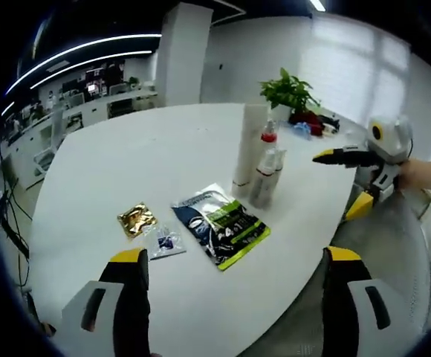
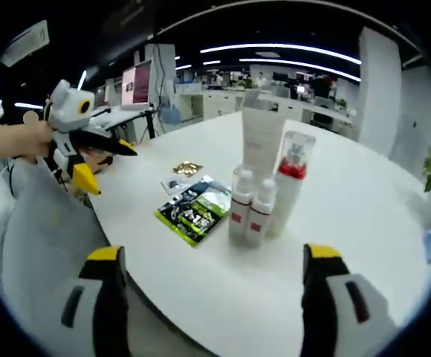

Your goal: Arrange the skincare products in the storage area until every visible bottle or jar stands upright without overlapping.

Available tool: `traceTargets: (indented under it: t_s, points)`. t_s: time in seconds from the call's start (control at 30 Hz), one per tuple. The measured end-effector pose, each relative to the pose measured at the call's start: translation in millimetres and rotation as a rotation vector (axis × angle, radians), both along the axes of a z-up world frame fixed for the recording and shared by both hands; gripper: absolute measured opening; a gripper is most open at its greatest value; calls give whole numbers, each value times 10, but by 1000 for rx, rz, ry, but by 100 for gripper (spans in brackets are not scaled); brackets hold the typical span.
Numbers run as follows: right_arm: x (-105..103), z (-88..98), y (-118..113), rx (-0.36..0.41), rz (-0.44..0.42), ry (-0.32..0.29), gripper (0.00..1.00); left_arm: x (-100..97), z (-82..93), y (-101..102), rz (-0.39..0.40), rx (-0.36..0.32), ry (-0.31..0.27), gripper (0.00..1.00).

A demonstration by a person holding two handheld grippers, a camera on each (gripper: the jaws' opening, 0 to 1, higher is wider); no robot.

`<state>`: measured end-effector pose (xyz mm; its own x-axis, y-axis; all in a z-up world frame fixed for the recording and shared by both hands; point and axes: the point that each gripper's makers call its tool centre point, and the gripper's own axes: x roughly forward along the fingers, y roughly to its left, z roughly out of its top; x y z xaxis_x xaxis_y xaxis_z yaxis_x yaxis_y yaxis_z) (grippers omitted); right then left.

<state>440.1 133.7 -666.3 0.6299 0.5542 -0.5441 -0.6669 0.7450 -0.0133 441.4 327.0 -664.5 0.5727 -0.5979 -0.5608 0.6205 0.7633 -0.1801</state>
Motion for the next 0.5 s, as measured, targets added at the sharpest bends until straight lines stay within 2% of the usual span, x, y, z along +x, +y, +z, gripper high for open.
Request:
traceTargets:
  t_s: [0.5]
  points:
    - [-156,170,-171,43,-64,-25,99,-205,115,179,92,-13,-7,97]
